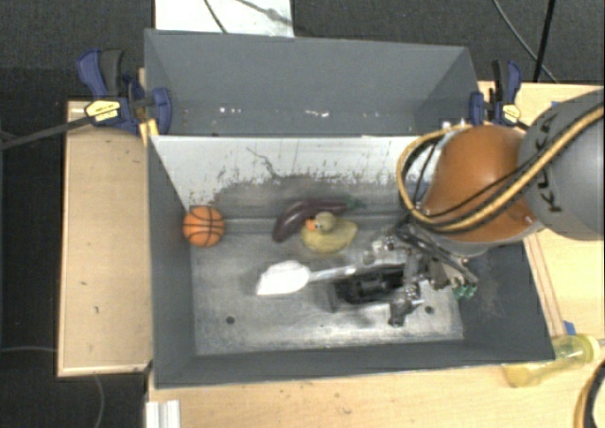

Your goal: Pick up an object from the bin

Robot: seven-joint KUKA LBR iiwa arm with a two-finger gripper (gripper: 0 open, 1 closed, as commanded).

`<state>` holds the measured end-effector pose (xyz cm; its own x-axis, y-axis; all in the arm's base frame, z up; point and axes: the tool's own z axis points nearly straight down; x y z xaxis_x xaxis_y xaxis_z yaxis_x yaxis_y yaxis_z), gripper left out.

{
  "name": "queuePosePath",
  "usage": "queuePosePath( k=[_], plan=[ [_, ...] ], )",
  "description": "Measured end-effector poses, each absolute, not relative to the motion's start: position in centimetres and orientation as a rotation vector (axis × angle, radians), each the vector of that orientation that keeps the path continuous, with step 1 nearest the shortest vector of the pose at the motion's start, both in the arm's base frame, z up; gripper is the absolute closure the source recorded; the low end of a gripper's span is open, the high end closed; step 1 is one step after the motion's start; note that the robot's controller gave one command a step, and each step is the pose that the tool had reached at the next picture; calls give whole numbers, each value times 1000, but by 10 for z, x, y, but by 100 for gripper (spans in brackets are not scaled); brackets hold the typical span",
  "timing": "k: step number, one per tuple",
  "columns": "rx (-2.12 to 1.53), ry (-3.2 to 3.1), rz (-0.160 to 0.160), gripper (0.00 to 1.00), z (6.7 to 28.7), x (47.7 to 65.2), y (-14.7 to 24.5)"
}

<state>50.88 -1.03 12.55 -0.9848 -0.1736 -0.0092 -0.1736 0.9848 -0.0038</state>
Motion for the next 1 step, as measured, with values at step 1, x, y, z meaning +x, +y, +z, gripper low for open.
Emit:
queuePosePath(
  k=[1],
  plan=[
    [-438, 3086, -1, 100, 78, 533, 6]
  ],
)
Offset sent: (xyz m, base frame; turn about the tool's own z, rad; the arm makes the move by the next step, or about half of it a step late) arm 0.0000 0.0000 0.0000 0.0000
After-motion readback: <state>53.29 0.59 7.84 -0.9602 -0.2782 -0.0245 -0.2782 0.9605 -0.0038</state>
